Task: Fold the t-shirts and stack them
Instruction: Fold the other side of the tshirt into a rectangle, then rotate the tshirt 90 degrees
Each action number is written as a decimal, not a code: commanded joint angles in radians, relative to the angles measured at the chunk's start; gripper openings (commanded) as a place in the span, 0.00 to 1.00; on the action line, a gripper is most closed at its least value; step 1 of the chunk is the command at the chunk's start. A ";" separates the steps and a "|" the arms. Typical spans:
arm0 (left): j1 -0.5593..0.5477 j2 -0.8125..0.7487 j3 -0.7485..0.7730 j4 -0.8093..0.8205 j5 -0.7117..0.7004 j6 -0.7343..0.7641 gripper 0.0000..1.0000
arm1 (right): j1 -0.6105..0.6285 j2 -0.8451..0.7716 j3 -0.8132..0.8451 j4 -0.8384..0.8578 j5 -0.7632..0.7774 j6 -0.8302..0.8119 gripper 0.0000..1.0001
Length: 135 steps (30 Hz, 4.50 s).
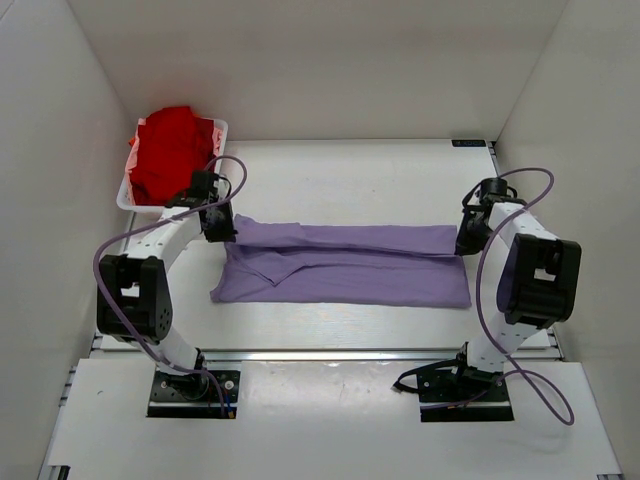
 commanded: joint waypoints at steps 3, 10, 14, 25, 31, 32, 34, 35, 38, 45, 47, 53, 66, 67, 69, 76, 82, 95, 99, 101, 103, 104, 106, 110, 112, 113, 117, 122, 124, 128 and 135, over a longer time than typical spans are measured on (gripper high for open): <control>0.018 -0.087 -0.034 -0.002 -0.013 0.019 0.00 | -0.002 -0.066 -0.044 0.026 0.013 0.002 0.00; 0.020 -0.121 -0.069 -0.001 -0.015 0.026 0.00 | -0.016 -0.085 -0.082 0.025 0.018 0.011 0.00; 0.003 -0.140 -0.101 0.004 -0.010 0.023 0.00 | -0.019 -0.068 -0.084 0.022 0.019 0.000 0.00; -0.015 -0.186 -0.182 -0.007 -0.010 0.019 0.00 | -0.020 -0.031 -0.070 0.011 0.026 0.014 0.00; -0.028 -0.239 -0.222 -0.001 0.007 0.005 0.00 | -0.030 -0.026 -0.081 0.019 0.024 0.015 0.00; -0.029 -0.238 -0.218 -0.005 0.021 0.003 0.00 | -0.031 -0.022 -0.085 0.014 0.027 0.011 0.00; -0.044 -0.246 -0.210 -0.017 0.016 0.002 0.00 | -0.027 -0.016 -0.079 0.016 0.024 0.021 0.00; -0.048 -0.247 -0.209 -0.022 0.006 -0.001 0.00 | -0.027 -0.017 -0.079 0.017 0.025 0.017 0.00; -0.054 -0.249 -0.218 -0.034 -0.013 -0.003 0.00 | -0.022 -0.006 -0.072 0.014 0.033 0.018 0.00; -0.035 -0.262 -0.239 -0.108 -0.028 0.011 0.03 | -0.034 0.023 -0.032 -0.029 0.068 0.018 0.14; -0.032 -0.291 -0.241 -0.105 -0.047 -0.009 0.34 | -0.017 -0.003 -0.021 -0.035 0.096 0.020 0.28; -0.067 -0.296 -0.207 -0.076 -0.059 -0.049 0.38 | 0.061 -0.074 0.048 -0.040 0.163 -0.014 0.63; -0.259 0.033 -0.155 0.140 -0.103 -0.263 0.29 | 0.128 0.176 0.178 -0.043 0.007 -0.049 0.00; -0.268 0.081 -0.125 0.145 -0.113 -0.276 0.28 | 0.125 0.199 0.178 -0.044 -0.005 -0.037 0.00; -0.275 0.159 -0.043 0.144 -0.119 -0.286 0.27 | 0.121 0.217 0.185 -0.065 -0.014 -0.008 0.00; -0.271 0.519 0.467 -0.019 -0.122 -0.238 0.20 | 0.131 0.093 0.025 -0.103 -0.004 0.198 0.00; -0.279 1.009 1.345 -0.418 -0.101 -0.145 0.14 | 0.271 -0.069 -0.159 -0.066 -0.060 0.378 0.00; -0.216 1.222 1.538 -0.280 0.102 -0.216 0.05 | 0.760 -0.279 -0.509 0.266 -0.182 0.853 0.00; -0.178 1.189 1.427 -0.140 0.165 -0.276 0.01 | 0.805 -0.365 -0.529 0.212 -0.084 0.913 0.00; -0.157 1.205 1.486 -0.125 0.174 -0.302 0.00 | 0.796 -0.417 -0.539 0.174 -0.041 0.943 0.00; -0.134 1.196 1.490 -0.079 0.205 -0.351 0.00 | 0.779 -0.492 -0.559 0.131 -0.008 0.953 0.00; -0.127 1.189 1.459 -0.036 0.223 -0.362 0.00 | 0.764 -0.514 -0.572 0.125 -0.007 0.960 0.00; -0.101 1.173 1.439 0.028 0.248 -0.394 0.00 | 0.745 -0.566 -0.604 0.123 -0.011 0.962 0.00; -0.087 1.204 1.470 0.105 0.312 -0.435 0.00 | 0.737 -0.619 -0.696 0.253 -0.099 0.921 0.00; -0.087 1.215 1.468 0.143 0.364 -0.458 0.00 | 0.762 -0.574 -0.660 0.277 -0.108 0.893 0.01; -0.086 1.218 1.468 0.169 0.375 -0.463 0.00 | 0.795 -0.565 -0.638 0.264 -0.100 0.862 0.00; -0.112 1.198 1.506 0.212 0.447 -0.469 0.00 | 0.881 -0.539 -0.488 0.215 0.054 0.714 0.00; -0.149 1.028 1.477 0.099 0.414 -0.344 0.00 | 0.836 -0.574 -0.486 0.270 0.112 0.559 0.00; -0.155 0.954 1.390 0.023 0.366 -0.317 0.00 | 0.785 -0.560 -0.503 0.298 0.078 0.476 0.00; -0.175 0.803 1.168 -0.048 0.224 -0.241 0.00 | 0.698 -0.482 -0.488 0.301 0.024 0.350 0.00; -0.178 0.689 0.856 -0.059 0.076 -0.216 0.00 | 0.674 -0.413 -0.513 0.322 -0.019 0.299 0.00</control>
